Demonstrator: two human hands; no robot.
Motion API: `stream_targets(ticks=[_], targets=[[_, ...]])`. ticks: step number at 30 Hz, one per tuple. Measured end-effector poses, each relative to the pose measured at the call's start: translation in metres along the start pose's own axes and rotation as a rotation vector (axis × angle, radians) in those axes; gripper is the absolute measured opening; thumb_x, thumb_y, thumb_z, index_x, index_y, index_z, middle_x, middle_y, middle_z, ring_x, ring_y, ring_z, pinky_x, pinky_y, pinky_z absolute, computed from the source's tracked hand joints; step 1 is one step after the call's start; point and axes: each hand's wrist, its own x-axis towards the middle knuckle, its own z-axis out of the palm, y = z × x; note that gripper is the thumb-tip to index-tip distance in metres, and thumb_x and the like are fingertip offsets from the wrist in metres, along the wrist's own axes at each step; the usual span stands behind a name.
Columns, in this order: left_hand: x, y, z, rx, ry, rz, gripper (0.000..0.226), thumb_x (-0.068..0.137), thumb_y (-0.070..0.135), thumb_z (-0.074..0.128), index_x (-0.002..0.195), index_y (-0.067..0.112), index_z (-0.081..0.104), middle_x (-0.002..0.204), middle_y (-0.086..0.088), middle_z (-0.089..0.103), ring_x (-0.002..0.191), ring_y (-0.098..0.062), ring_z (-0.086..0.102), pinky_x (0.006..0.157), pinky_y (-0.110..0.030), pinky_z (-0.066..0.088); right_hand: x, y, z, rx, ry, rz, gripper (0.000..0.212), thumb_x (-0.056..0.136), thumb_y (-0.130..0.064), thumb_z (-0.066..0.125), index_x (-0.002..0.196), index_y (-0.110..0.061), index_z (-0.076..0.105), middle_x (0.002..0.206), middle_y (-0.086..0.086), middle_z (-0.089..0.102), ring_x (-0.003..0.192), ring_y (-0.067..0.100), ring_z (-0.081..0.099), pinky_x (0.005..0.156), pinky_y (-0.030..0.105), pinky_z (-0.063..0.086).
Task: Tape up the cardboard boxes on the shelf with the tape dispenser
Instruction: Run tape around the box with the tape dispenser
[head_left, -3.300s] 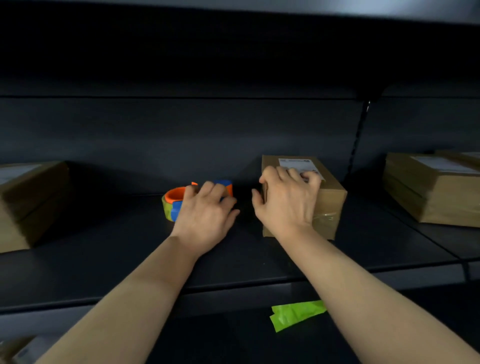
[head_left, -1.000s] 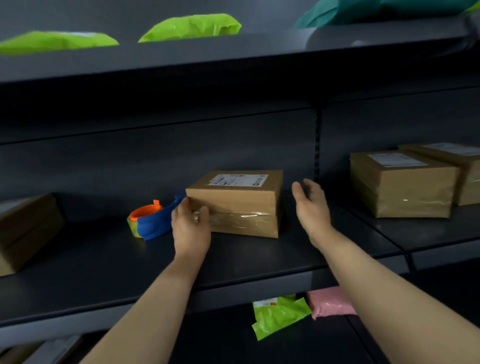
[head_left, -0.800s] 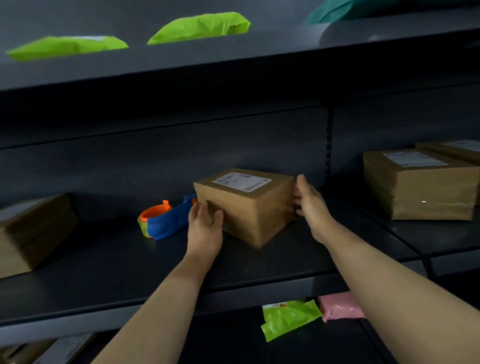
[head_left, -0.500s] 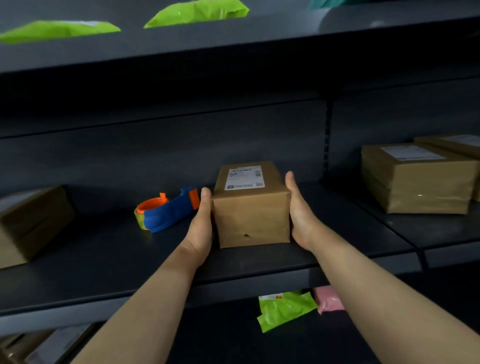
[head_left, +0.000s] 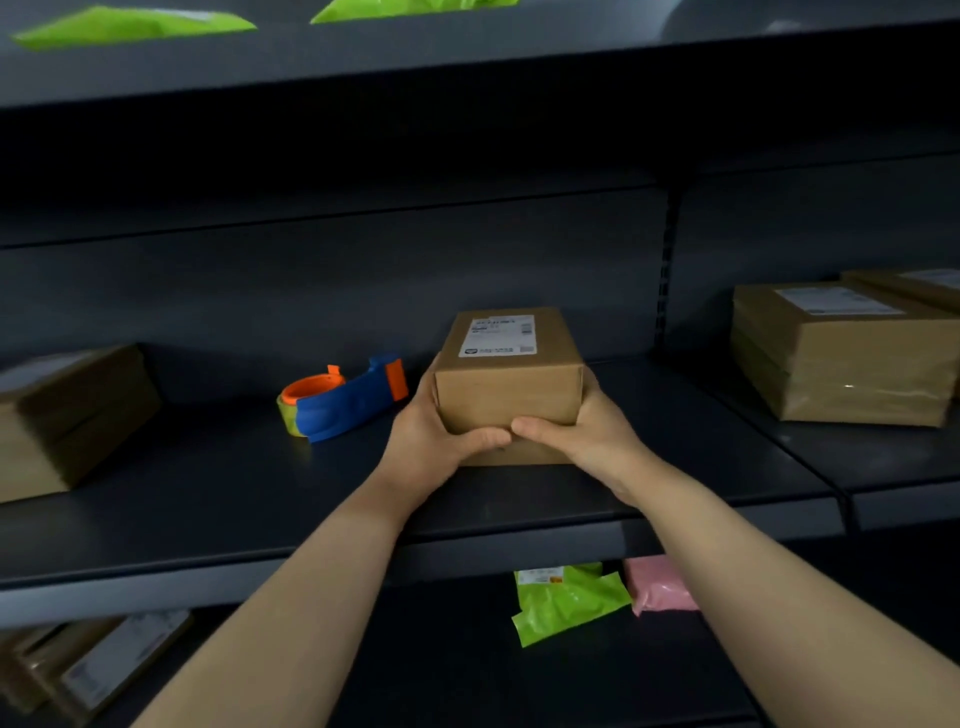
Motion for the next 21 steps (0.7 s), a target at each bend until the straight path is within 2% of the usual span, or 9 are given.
stream_targets(ticks=[3, 7, 9, 11, 14, 16, 19, 21], targets=[[0.002, 0.000, 0.000, 0.063, 0.036, -0.005, 0.107, 0.058, 0.035, 0.091, 0.146, 0.028, 0.030, 0.123, 0.017, 0.050, 0.119, -0.003, 0.044, 0.100, -0.023, 0.035, 0.004, 0.002, 0.004, -0.018, 0.024, 0.010, 0.102, 0.068, -0.033, 0.086, 0.150, -0.029, 0.025, 0.127, -0.011, 0.056, 0.116, 0.007, 0.052, 0.097, 0.023, 0.040], [0.001, 0.001, 0.001, 0.143, 0.008, -0.020, 0.112, 0.056, 0.029, 0.093, 0.146, 0.025, 0.026, 0.125, 0.014, 0.049, 0.119, -0.005, 0.044, 0.100, -0.023, 0.034, 0.005, 0.004, 0.004, -0.003, 0.035, 0.007, 0.101, 0.068, -0.032, 0.086, 0.150, -0.028, 0.026, 0.127, -0.010, 0.056, 0.117, 0.008, 0.052, 0.099, 0.024, 0.041], [0.001, 0.001, 0.001, 0.173, -0.031, -0.033, 0.115, 0.057, 0.025, 0.092, 0.148, 0.024, 0.022, 0.126, 0.013, 0.046, 0.120, -0.006, 0.042, 0.101, -0.023, 0.032, 0.006, 0.005, 0.003, 0.008, 0.047, 0.008, 0.098, 0.069, -0.032, 0.086, 0.148, -0.030, 0.029, 0.125, -0.011, 0.057, 0.115, 0.007, 0.053, 0.096, 0.023, 0.042], [0.001, -0.001, 0.000, 0.175, -0.069, -0.036, 0.116, 0.060, 0.022, 0.091, 0.150, 0.025, 0.018, 0.129, 0.013, 0.045, 0.122, -0.006, 0.041, 0.103, -0.024, 0.032, 0.004, 0.005, 0.001, 0.036, 0.043, 0.000, 0.089, 0.071, -0.029, 0.086, 0.143, -0.029, 0.033, 0.118, -0.015, 0.058, 0.112, 0.004, 0.054, 0.087, 0.016, 0.042], [-0.001, 0.003, -0.003, 0.075, -0.070, -0.041, 0.113, 0.060, 0.015, 0.090, 0.149, 0.027, 0.022, 0.128, 0.015, 0.048, 0.119, -0.003, 0.045, 0.100, -0.022, 0.036, -0.002, -0.002, 0.000, 0.094, 0.034, -0.011, 0.087, 0.076, -0.025, 0.082, 0.140, -0.027, 0.024, 0.115, -0.018, 0.050, 0.103, -0.004, 0.049, 0.081, 0.010, 0.039], [-0.003, 0.006, -0.004, -0.138, -0.004, -0.027, 0.101, 0.058, 0.012, 0.090, 0.142, 0.022, 0.033, 0.124, 0.012, 0.056, 0.111, -0.001, 0.056, 0.094, -0.017, 0.046, -0.006, -0.005, -0.002, 0.160, 0.105, -0.061, 0.077, 0.078, -0.029, 0.079, 0.134, -0.029, 0.026, 0.118, -0.018, 0.050, 0.102, -0.007, 0.051, 0.081, 0.008, 0.044], [-0.008, 0.009, -0.007, -0.374, 0.076, 0.045, 0.068, 0.074, 0.024, 0.081, 0.134, 0.017, 0.050, 0.120, -0.001, 0.067, 0.112, -0.013, 0.063, 0.093, -0.027, 0.052, -0.014, -0.009, -0.006, 0.215, 0.230, -0.162, 0.063, 0.078, -0.049, 0.071, 0.134, -0.035, 0.045, 0.124, -0.020, 0.058, 0.112, -0.006, 0.055, 0.096, 0.020, 0.046], [-0.009, 0.015, -0.009, -0.443, 0.089, 0.066, 0.051, 0.084, 0.035, 0.069, 0.131, 0.019, 0.056, 0.120, -0.001, 0.067, 0.114, -0.016, 0.062, 0.095, -0.034, 0.050, -0.016, -0.013, -0.007, 0.198, 0.245, -0.196, 0.061, 0.081, -0.060, 0.061, 0.137, -0.043, 0.047, 0.125, -0.028, 0.056, 0.116, -0.009, 0.052, 0.100, 0.023, 0.042]])
